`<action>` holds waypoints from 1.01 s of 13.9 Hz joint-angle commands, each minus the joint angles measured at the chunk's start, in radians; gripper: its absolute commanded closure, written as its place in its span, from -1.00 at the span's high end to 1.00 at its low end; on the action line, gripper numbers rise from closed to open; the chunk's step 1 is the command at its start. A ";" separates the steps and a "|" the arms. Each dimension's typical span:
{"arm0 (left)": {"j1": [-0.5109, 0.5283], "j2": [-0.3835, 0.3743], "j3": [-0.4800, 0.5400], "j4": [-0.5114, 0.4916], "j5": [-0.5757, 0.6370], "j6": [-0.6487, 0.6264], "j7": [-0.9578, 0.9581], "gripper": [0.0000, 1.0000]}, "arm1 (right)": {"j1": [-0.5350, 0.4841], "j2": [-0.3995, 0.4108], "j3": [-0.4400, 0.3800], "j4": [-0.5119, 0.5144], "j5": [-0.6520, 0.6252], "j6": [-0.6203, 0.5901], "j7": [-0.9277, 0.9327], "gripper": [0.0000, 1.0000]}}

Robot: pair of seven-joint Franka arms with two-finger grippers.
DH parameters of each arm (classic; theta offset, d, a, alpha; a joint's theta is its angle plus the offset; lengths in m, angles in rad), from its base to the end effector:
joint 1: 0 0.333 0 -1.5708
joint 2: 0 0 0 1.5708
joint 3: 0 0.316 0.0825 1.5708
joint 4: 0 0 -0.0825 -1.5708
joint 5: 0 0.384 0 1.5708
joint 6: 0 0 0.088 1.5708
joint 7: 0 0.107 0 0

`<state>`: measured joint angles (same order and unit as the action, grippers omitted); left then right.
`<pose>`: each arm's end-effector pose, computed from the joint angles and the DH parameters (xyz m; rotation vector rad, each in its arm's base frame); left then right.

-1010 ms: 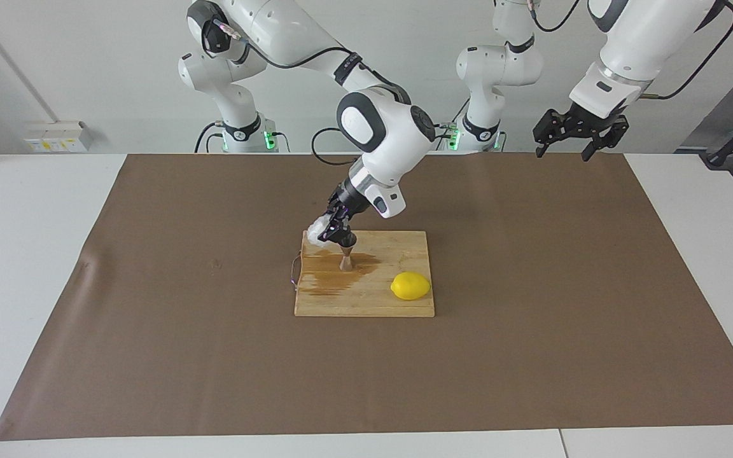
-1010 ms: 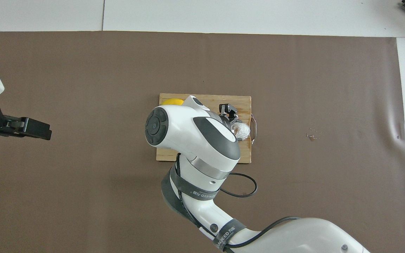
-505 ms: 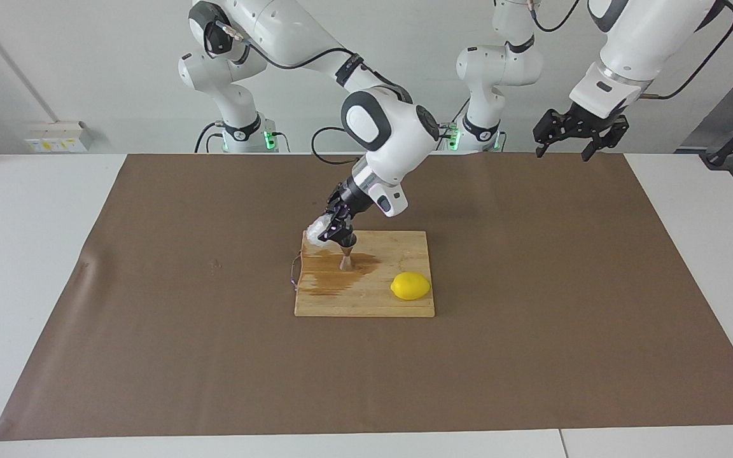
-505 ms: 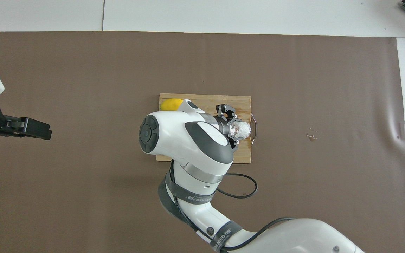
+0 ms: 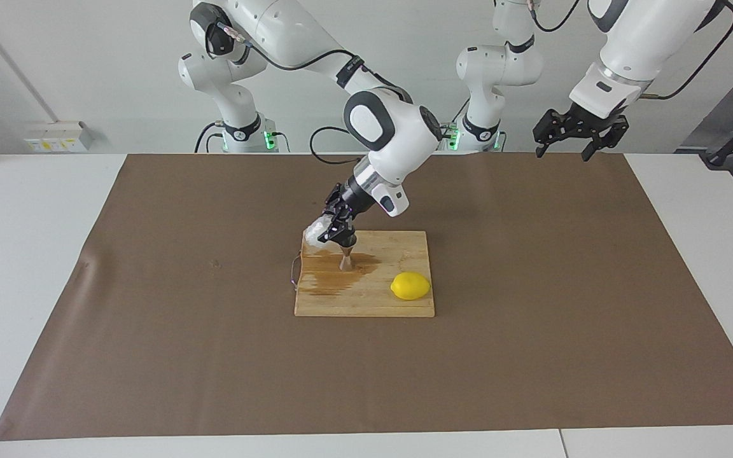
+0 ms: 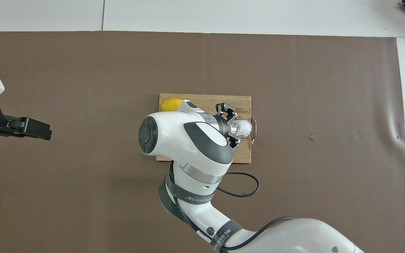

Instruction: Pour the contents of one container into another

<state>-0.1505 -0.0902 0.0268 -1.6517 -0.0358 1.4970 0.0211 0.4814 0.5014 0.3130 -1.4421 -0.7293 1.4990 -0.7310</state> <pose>0.5135 -0.0673 0.6288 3.0967 -0.2272 -0.1031 0.5346 0.3870 0.4013 1.7250 1.8227 -0.5034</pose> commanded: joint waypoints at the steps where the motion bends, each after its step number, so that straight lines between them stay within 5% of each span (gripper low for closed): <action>1: -0.001 -0.025 0.004 -0.028 0.011 0.009 0.006 1.00 | -0.006 0.025 0.018 0.029 -0.033 -0.025 -0.027 -1.00; 14: -0.001 -0.025 0.004 -0.028 0.011 0.009 0.005 1.00 | 0.003 0.039 0.040 0.031 -0.099 -0.048 -0.085 -1.00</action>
<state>-0.1505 -0.0902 0.0268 -1.6519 -0.0358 1.4970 0.0211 0.4923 0.5231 0.3321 -1.4414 -0.7964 1.4835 -0.7766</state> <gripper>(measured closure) 0.000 0.485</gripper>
